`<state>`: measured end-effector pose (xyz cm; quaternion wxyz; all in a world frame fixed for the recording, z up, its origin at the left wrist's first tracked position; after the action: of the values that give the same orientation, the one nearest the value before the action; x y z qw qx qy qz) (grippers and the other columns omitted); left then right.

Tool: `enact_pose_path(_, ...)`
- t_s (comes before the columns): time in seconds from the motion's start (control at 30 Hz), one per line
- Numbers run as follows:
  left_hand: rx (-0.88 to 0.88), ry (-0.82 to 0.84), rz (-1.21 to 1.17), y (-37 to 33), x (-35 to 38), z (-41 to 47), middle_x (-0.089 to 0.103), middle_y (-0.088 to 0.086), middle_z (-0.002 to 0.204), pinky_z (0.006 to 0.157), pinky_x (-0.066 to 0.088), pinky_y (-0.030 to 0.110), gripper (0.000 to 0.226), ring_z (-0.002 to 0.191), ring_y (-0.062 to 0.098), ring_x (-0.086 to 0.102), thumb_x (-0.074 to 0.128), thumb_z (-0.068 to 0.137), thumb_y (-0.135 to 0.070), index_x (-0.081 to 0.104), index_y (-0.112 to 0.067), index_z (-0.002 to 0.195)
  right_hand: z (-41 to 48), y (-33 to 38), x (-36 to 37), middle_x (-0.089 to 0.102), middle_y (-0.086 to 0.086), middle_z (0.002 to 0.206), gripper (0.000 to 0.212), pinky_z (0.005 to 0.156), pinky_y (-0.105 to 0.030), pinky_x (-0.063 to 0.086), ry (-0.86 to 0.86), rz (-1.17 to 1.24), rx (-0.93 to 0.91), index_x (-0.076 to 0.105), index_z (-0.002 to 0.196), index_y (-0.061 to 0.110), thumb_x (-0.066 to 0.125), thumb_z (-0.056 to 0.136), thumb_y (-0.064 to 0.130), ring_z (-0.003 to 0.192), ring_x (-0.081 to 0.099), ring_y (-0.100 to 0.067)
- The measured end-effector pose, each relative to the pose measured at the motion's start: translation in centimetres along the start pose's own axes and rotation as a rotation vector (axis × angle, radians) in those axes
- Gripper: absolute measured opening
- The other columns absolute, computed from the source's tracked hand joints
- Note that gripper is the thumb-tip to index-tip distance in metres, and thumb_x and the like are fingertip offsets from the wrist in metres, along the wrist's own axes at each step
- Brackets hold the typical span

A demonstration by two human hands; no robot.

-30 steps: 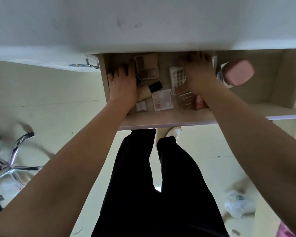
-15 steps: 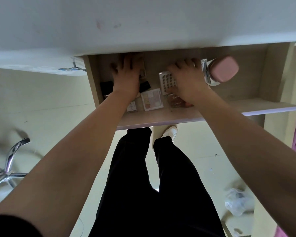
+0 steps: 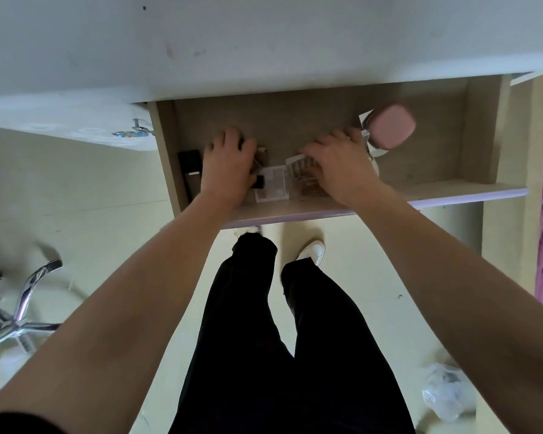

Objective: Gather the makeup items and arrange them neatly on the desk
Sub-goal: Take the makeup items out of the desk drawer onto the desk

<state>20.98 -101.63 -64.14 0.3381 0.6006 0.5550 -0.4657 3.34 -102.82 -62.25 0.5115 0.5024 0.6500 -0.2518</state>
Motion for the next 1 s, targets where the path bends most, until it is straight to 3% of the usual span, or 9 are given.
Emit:
enact_pose_path(0.17,-0.049,-0.201,-0.101,-0.3,-2.8,-2.6,0.054,0.018,0.11,0.086,0.047,0.049,0.045,0.099,0.035,0.053,0.079,0.074,-0.029,0.058,-0.012,0.11,-1.6,-0.5,-1.3,0.07,-0.005,0.108,0.026,0.09,-0.043,0.041,-0.074,0.113,-0.005,0.069,0.115,0.026,0.058,0.093,0.021,0.103,0.059,-0.033)
enact_pose_path(0.3,-0.111,-0.401,-0.179,0.2,-7.8,-5.0,0.055,0.017,0.101,0.074,0.049,0.044,0.037,0.088,0.035,0.054,0.077,0.067,-0.026,0.062,-0.012,0.097,-3.4,0.1,-4.3,0.069,-0.005,0.103,0.027,0.081,-0.041,0.045,-0.143,0.218,0.019,0.071,0.112,0.023,0.061,0.088,0.014,0.096,0.061,-0.033)
enact_pose_path(0.43,-0.189,-0.566,-0.288,1.5,-13.2,-7.3,0.056,0.016,0.1,0.075,0.05,0.043,0.035,0.088,0.036,0.055,0.075,0.065,-0.023,0.067,-0.012,0.096,-4.9,1.4,-9.3,0.067,-0.004,0.114,0.034,0.084,-0.039,0.049,-0.231,0.392,0.018,0.067,0.122,0.021,0.06,0.09,0.016,0.103,0.063,-0.029)
enact_pose_path(0.57,-0.367,-0.64,-0.431,3.8,-17.9,-8.9,0.053,0.01,0.103,0.072,0.053,0.04,0.036,0.092,0.031,0.056,0.079,0.069,-0.035,0.065,-0.018,0.097,-5.0,2.8,-14.6,0.06,-0.006,0.121,0.037,0.089,-0.032,0.046,-0.267,0.599,0.085,0.062,0.131,0.019,0.061,0.094,0.024,0.104,0.061,-0.024)
enact_pose_path(0.7,-0.567,-0.581,-0.643,8.1,-20.2,-9.0,0.048,0.0,0.111,0.076,0.051,0.032,0.047,0.092,0.019,0.059,0.08,0.066,-0.046,0.06,-0.023,0.102,-2.8,4.7,-18.1,0.063,-0.003,0.113,0.037,0.087,-0.029,0.047,-0.284,0.767,0.205,0.059,0.13,0.018,0.062,0.095,0.031,0.095,0.06,-0.018)
enact_pose_path(0.77,-0.636,-0.535,-0.742,10.6,-20.7,-8.4,0.048,-0.002,0.112,0.076,0.047,0.027,0.043,0.087,0.016,0.06,0.077,0.068,-0.04,0.06,-0.023,0.103,-1.1,5.6,-18.6,0.065,0.0,0.111,0.034,0.087,-0.034,0.052,-0.266,0.906,0.292,0.059,0.126,0.018,0.062,0.096,0.032,0.096,0.063,-0.019)
enact_pose_path(0.9,-0.76,-0.454,-0.966,16.9,-20.5,-5.4,0.051,-0.001,0.113,0.073,0.052,0.029,0.046,0.085,0.018,0.063,0.077,0.066,-0.029,0.062,-0.021,0.109,3.1,7.9,-17.7,0.069,0.003,0.108,0.031,0.07,-0.022,0.054,-0.186,1.262,0.481,0.056,0.126,0.015,0.061,0.098,0.027,0.098,0.069,-0.019)
enact_pose_path(1.0,-0.835,-0.395,-1.118,22.1,-20.0,-2.6,0.057,0.0,0.112,0.068,0.052,0.028,0.052,0.086,0.018,0.062,0.078,0.063,-0.027,0.061,-0.018,0.111,7.2,10.3,-16.9,0.072,0.0,0.105,0.033,0.067,-0.026,0.057,-0.159,1.465,0.595,0.055,0.128,0.012,0.063,0.097,0.022,0.093,0.071,-0.016)
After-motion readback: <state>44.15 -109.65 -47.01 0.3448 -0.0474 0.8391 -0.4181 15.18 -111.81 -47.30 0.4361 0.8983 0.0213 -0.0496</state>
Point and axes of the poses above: each hand's wrist, its own z-axis towards the middle knuckle, its own x-axis out of the palm, y = z × x, the point moved 7 cm from there along z, towards the middle knuckle
